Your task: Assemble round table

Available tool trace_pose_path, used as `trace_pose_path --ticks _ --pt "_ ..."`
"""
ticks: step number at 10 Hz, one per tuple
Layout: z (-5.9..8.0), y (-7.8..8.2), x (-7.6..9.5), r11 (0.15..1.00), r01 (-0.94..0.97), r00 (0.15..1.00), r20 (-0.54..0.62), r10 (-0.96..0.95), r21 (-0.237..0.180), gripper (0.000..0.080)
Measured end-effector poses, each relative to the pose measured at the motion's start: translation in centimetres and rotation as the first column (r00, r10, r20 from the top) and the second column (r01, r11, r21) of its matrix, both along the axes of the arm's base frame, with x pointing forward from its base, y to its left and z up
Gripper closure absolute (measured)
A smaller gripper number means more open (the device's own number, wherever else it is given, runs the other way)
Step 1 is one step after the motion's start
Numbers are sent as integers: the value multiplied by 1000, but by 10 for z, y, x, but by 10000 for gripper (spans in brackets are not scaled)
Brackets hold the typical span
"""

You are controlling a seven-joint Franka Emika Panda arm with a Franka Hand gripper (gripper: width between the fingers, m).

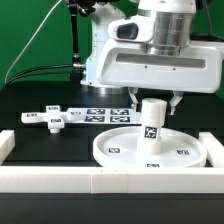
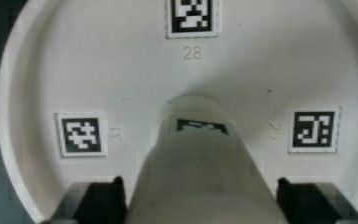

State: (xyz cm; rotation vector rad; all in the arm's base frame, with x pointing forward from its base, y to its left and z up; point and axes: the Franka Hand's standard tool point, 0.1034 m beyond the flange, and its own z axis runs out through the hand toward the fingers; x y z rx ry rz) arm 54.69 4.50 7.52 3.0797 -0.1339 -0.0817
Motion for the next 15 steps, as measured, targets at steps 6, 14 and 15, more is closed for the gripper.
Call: trace_pose_path --ticks 6,14,15 --pt "0 1 0 998 57 998 1 -57 5 198" --pt "1 3 2 792 -609 793 -10 610 47 150" --pt "2 5 3 721 -691 722 -11 692 54 150"
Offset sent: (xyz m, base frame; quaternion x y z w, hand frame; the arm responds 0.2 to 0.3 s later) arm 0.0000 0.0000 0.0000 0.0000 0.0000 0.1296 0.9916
